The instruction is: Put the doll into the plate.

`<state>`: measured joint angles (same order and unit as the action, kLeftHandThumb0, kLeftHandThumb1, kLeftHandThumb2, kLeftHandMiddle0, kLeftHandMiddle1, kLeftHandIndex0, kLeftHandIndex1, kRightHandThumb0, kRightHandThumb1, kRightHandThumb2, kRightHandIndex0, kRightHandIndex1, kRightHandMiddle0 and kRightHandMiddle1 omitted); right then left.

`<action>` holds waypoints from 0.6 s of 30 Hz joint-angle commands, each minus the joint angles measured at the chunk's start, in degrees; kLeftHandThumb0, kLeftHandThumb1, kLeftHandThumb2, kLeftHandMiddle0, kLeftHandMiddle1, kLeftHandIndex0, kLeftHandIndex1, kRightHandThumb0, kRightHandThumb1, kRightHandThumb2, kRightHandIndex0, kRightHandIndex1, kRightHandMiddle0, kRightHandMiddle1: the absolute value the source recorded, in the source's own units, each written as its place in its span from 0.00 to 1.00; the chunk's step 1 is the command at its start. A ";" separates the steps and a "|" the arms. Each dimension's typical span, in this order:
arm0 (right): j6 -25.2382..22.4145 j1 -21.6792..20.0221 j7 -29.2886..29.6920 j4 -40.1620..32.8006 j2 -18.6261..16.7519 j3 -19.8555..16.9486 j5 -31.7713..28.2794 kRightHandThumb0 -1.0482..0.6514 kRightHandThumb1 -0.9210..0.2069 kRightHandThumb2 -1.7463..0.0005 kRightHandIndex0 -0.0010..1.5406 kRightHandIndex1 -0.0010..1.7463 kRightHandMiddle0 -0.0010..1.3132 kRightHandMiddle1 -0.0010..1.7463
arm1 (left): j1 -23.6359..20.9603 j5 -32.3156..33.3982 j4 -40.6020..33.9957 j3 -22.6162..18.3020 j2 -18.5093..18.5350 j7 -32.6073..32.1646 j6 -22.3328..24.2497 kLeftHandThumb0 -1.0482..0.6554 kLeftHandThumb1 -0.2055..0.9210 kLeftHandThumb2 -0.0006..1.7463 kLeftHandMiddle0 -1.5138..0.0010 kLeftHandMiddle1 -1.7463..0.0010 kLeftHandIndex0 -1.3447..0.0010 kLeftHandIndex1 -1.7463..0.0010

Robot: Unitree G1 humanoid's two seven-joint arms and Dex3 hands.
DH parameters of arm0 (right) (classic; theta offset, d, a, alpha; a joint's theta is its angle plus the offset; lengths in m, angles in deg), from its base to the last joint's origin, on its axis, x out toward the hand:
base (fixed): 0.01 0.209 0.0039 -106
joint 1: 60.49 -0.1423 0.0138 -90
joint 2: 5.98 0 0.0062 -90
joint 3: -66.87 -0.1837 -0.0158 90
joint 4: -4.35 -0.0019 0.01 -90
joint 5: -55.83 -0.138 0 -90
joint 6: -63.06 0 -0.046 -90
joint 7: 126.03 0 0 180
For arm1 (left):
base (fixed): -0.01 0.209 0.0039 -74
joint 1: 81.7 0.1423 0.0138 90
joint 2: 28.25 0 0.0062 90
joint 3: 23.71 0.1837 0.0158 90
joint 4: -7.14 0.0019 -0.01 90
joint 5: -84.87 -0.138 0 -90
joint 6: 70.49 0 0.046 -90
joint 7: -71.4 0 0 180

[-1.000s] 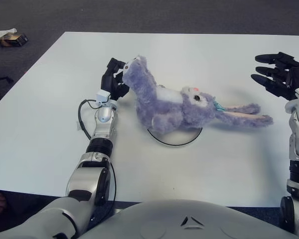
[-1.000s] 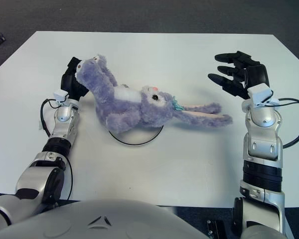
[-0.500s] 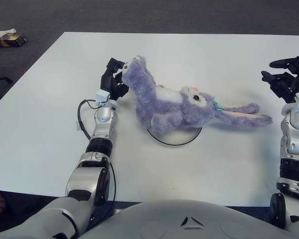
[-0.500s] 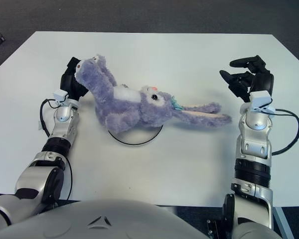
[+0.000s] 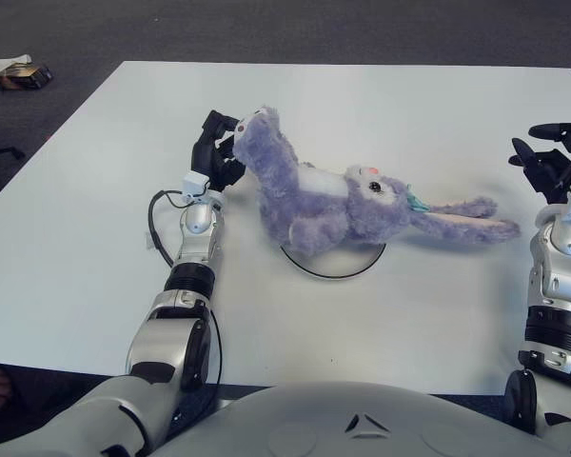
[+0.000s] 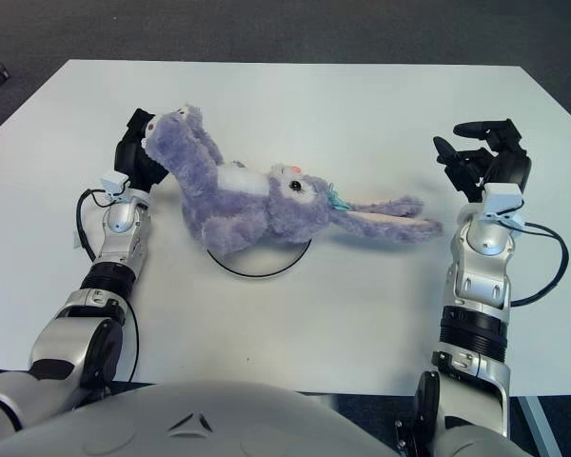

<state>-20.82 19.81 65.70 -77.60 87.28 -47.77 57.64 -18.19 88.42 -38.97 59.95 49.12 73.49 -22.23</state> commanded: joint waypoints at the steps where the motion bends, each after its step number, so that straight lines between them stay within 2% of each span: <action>1: 2.14 0.36 1.39 5.05 -0.48 0.02 0.55 0.61 0.00 0.94 0.49 0.65 0.38 0.71 | 5.32 -1.21 4.28 0.20 -0.48 -0.16 -1.09 0.41 1.00 0.18 0.42 0.00 0.68 0.13; 12: 4.08 0.05 1.96 7.97 -0.38 0.91 0.68 0.61 0.00 0.94 0.48 0.68 0.40 0.68 | 5.27 -1.22 4.40 0.18 -0.50 -0.21 -1.32 0.41 1.00 0.18 0.42 0.00 0.68 0.13; 16: 2.13 -0.85 1.81 10.69 -1.72 2.23 0.38 0.61 0.01 0.93 0.46 0.72 0.42 0.66 | 5.19 -1.14 4.51 0.11 -0.45 -0.13 -1.46 0.41 1.00 0.18 0.41 0.00 0.68 0.13; 18: 0.38 -1.34 2.72 11.49 -2.18 2.70 0.80 0.61 0.07 0.85 0.45 0.74 0.42 0.67 | 5.16 -1.10 4.56 0.07 -0.44 -0.08 -1.54 0.41 1.00 0.18 0.41 0.00 0.68 0.13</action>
<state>-18.35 19.29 67.41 -67.84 86.48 -45.82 58.45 -18.30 88.42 -38.60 59.80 49.21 73.49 -22.86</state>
